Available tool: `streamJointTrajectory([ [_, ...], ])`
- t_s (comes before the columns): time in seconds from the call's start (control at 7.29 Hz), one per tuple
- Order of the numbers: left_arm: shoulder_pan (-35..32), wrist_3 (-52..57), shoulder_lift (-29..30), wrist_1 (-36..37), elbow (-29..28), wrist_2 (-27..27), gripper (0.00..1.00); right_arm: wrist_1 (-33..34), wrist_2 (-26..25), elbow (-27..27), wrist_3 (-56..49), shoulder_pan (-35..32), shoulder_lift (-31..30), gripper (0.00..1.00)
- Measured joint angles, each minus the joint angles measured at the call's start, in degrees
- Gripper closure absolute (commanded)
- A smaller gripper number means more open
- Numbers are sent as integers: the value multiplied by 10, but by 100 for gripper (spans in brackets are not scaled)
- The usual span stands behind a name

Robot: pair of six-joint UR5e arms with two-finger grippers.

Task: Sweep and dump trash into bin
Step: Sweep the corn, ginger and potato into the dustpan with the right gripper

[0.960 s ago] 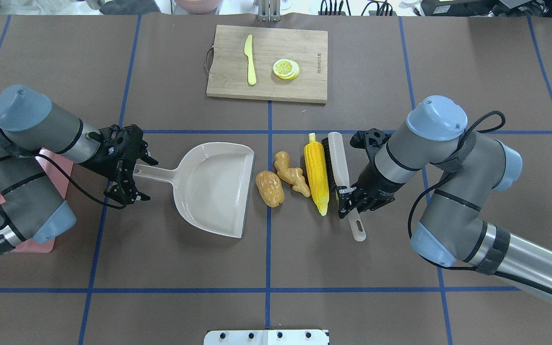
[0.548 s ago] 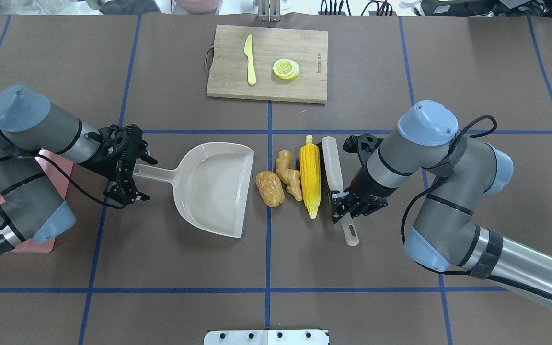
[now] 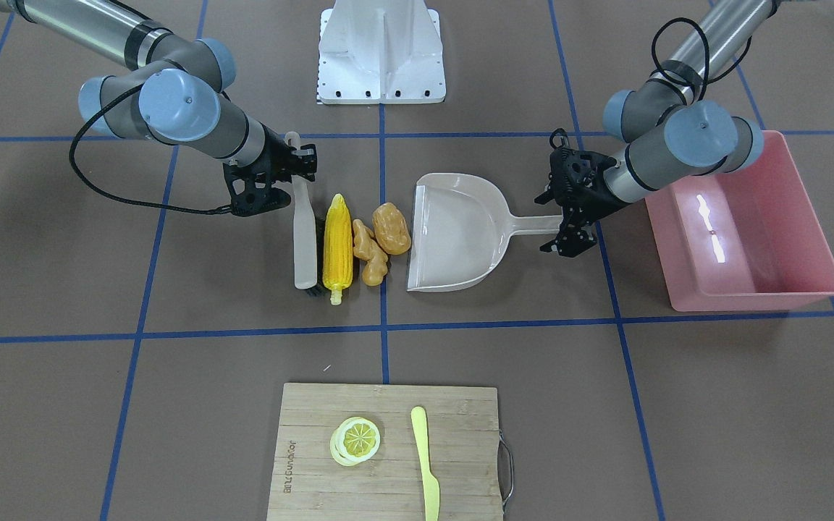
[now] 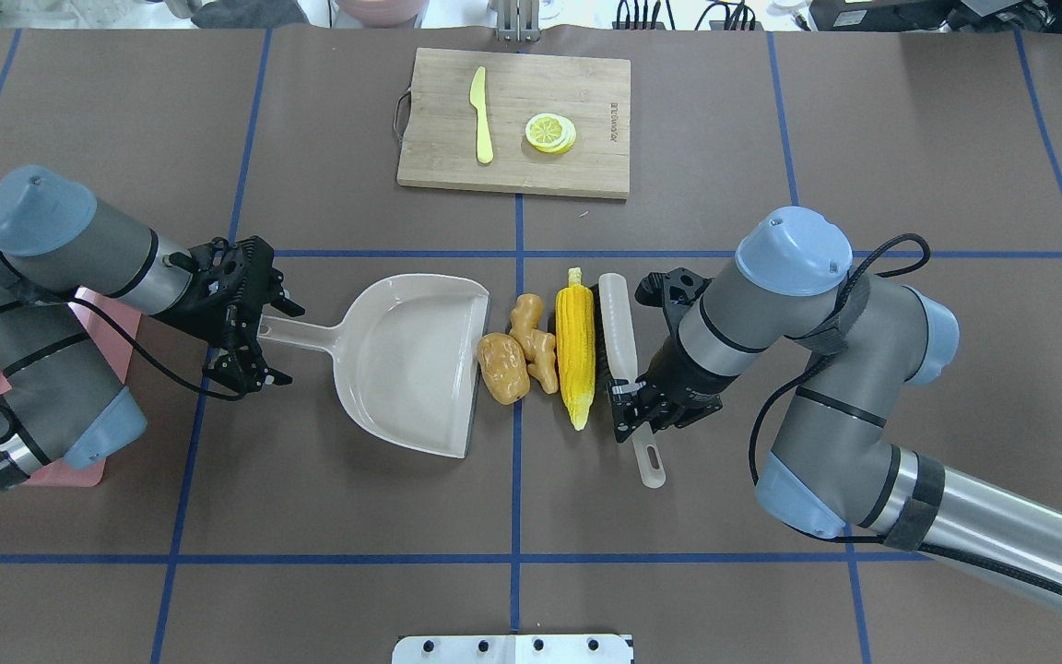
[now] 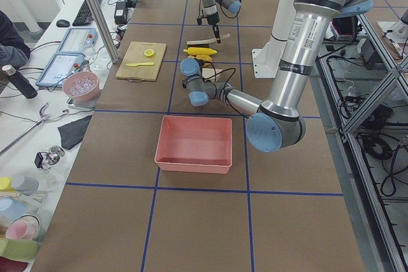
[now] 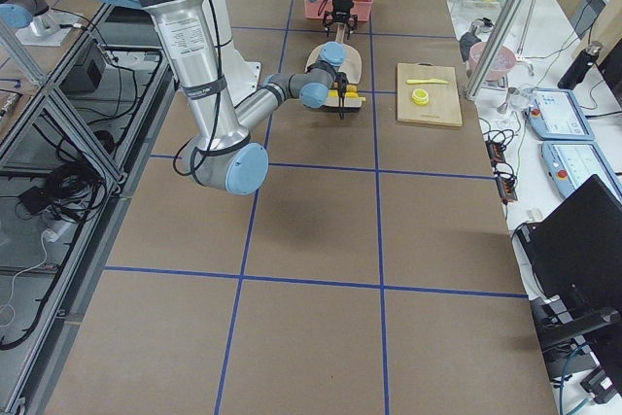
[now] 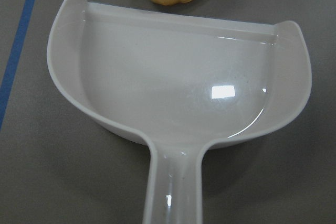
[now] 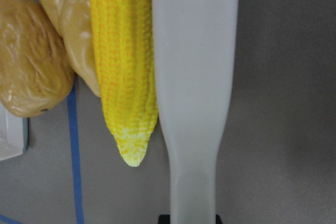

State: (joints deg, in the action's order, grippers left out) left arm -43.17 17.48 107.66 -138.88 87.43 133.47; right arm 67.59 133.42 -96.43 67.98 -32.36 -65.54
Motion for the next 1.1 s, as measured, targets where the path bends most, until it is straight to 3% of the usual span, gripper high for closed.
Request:
streamJointTrajectory([
  [0.55,3,-14,0,-40,-8,-35,4,-29,-23,28,31,16,31,100],
  [1.1,4,-14,0,-44,-8,-38,4,-67,-48,57,66,27,62,100],
])
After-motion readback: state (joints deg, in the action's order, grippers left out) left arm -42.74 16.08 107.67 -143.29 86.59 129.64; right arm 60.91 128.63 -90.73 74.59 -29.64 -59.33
